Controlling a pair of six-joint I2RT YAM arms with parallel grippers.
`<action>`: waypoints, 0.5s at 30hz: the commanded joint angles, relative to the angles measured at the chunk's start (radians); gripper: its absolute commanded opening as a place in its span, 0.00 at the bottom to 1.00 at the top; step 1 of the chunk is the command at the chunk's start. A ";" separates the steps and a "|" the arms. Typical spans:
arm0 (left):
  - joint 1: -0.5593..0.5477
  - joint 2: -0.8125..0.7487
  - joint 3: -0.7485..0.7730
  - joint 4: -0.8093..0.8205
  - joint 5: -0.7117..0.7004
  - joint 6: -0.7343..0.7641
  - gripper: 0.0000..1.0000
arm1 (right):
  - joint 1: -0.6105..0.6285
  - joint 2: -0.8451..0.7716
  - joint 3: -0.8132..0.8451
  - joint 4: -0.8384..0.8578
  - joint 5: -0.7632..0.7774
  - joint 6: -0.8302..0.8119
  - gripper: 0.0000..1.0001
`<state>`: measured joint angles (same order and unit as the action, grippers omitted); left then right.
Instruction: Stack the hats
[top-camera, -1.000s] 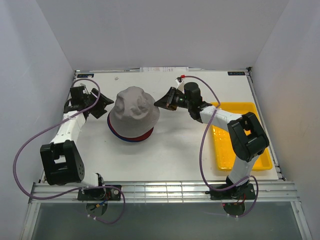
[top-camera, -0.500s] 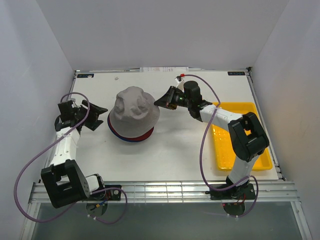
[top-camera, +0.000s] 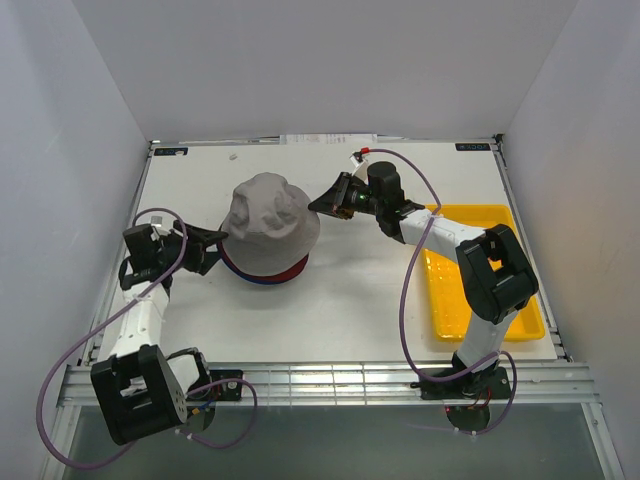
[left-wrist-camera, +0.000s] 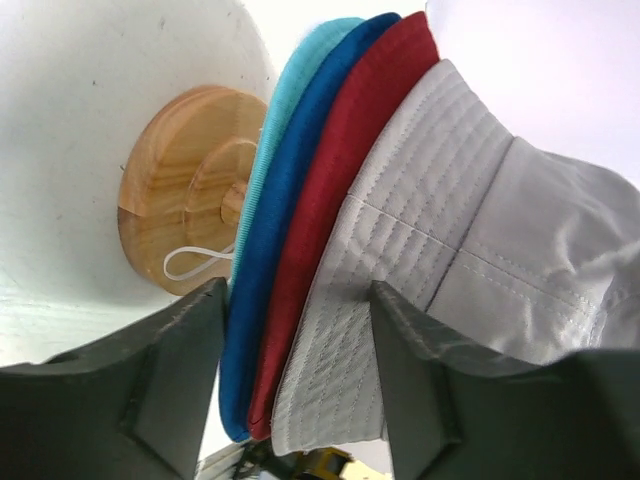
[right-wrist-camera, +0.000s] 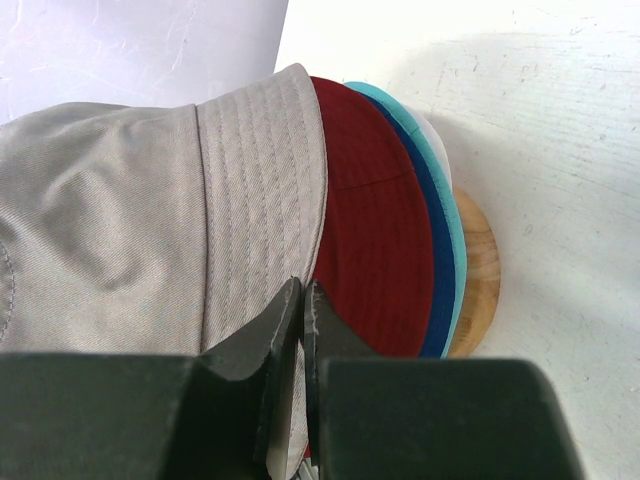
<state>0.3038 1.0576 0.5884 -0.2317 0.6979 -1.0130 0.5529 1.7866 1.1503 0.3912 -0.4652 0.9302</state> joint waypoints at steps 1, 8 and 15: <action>0.001 -0.024 -0.033 0.063 0.048 -0.042 0.64 | 0.005 -0.030 0.042 0.003 0.014 -0.025 0.08; 0.001 0.002 -0.067 0.098 0.038 -0.050 0.41 | 0.005 -0.033 0.037 0.003 0.019 -0.025 0.08; 0.001 0.039 -0.079 0.127 0.026 -0.036 0.17 | 0.005 -0.032 0.029 0.003 0.023 -0.030 0.08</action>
<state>0.3058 1.0840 0.5243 -0.1310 0.7174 -1.0637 0.5529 1.7866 1.1503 0.3912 -0.4618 0.9302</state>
